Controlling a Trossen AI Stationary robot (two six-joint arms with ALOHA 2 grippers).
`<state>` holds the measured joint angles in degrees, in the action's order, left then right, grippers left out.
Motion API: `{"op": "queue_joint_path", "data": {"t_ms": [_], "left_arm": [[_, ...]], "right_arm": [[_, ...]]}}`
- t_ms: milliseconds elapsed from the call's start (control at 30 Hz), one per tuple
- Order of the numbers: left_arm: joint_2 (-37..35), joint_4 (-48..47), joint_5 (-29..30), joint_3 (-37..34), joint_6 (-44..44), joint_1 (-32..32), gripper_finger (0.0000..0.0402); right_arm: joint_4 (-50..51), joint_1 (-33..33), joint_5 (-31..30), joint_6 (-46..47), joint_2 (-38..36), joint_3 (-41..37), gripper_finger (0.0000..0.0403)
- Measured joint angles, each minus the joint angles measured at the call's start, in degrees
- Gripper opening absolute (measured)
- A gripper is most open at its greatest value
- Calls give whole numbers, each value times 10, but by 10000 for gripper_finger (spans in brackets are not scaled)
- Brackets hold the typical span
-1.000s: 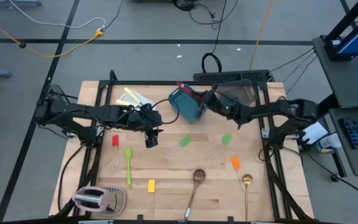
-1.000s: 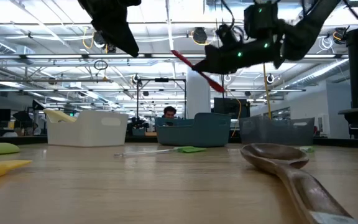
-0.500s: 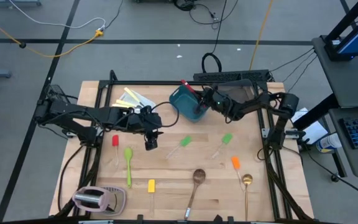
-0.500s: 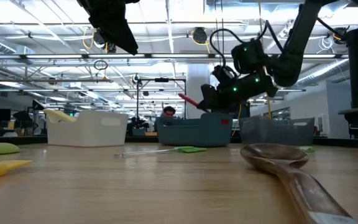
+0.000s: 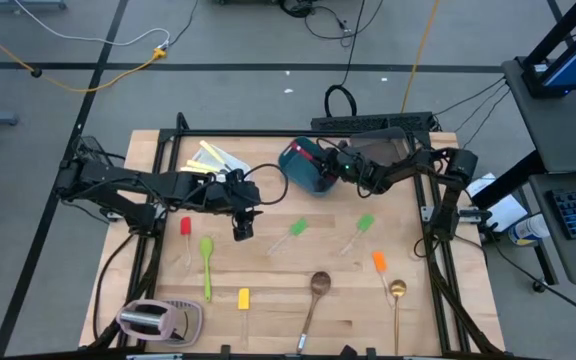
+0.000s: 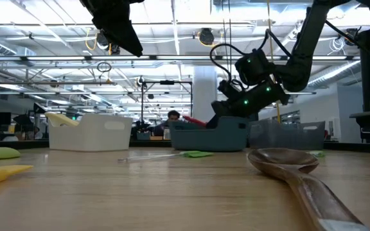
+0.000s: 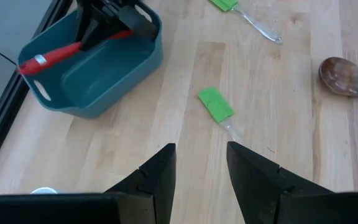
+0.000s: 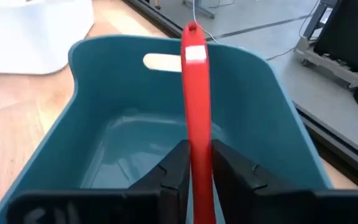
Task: Pick & Place Kitchen Items
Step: Put the red serving spoon into the blue bin, then put the light green serving spoon into the blue bin
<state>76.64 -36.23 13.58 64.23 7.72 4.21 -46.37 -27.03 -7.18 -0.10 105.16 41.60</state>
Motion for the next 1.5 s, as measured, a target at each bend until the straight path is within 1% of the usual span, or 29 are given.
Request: {"op": "queue_joint_path", "data": {"t_ms": [300, 400, 533, 633, 833, 1000, 1200, 1300, 1433, 1500], "left_arm": [[0, 0, 0, 0, 0, 0, 147], [0, 0, 0, 0, 0, 0, 147], [0, 0, 0, 0, 0, 0, 147], [0, 0, 0, 0, 5, 0, 147], [0, -3, 0, 0, 58, 0, 147], [0, -15, 0, 0, 148, 3, 147], [0, -62, 0, -2, 335, 27, 147], [-1, -80, 0, -19, 423, 55, 147], [-1, -108, -2, -46, 564, 103, 147], [-1, -119, -20, -63, 623, 123, 147]], "right_arm": [[-1, 4, 0, -1, 0, 0, 123], [2, 12, 0, -1, -16, 0, 138], [2, 32, 0, -1, -55, 0, 145], [20, 51, -1, -1, -99, 0, 143], [142, 106, 0, 1, -196, 0, 138], [246, 164, 0, 39, -262, 0, 138], [323, 233, 0, 44, -308, 0, 130], [326, 265, 0, 39, -310, 0, 128], [330, 296, -1, 38, -309, 0, 128], [334, 304, -1, 37, -309, 0, 127]]}}
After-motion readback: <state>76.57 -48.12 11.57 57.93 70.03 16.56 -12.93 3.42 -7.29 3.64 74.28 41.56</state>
